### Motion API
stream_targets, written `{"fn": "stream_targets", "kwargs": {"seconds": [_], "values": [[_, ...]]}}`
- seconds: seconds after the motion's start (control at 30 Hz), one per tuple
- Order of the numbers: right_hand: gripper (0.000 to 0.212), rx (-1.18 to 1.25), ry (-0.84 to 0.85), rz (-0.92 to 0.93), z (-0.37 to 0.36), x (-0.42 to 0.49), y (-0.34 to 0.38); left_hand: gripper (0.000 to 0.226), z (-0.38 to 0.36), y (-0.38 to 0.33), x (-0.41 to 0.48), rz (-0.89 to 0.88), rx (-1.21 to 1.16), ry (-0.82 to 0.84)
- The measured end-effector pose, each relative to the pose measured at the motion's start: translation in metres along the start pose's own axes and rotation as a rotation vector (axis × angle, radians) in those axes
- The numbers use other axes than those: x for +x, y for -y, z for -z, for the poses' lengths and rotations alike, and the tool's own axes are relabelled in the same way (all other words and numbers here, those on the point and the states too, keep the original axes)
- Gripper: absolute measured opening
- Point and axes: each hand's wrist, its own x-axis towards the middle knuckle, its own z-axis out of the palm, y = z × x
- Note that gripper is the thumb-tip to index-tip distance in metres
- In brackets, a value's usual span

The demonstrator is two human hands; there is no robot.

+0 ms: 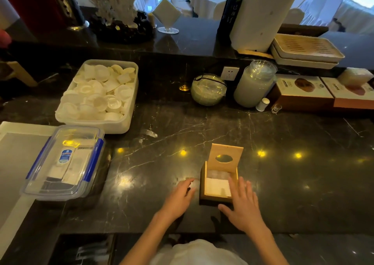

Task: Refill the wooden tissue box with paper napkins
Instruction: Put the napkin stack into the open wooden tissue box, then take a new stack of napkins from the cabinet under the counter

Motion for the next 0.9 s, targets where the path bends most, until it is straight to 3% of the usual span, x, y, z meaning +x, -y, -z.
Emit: {"fn": "stream_targets", "kwargs": {"seconds": [0.23,0.4,0.63,0.8,0.9], "values": [[0.091,0.127,0.056,-0.086,-0.002,-0.016,-0.038,0.057,0.01,0.012,-0.033,0.022,0.384,-0.08],[0.081,0.217,0.05,0.002,0.001,-0.038,-0.048,0.068,0.003,0.025,-0.067,0.116,0.578,-0.12],[0.074,0.361,0.113,0.164,-0.025,-0.089,-0.05,0.096,-0.018,0.051,-0.151,0.275,0.636,-0.27],[0.063,0.35,0.263,0.298,-0.064,-0.115,-0.026,0.078,-0.038,0.078,-0.233,0.508,0.595,-0.261],[0.07,0.297,0.345,0.374,-0.081,-0.129,0.004,0.069,-0.045,0.099,-0.285,0.618,0.525,-0.292]]}}
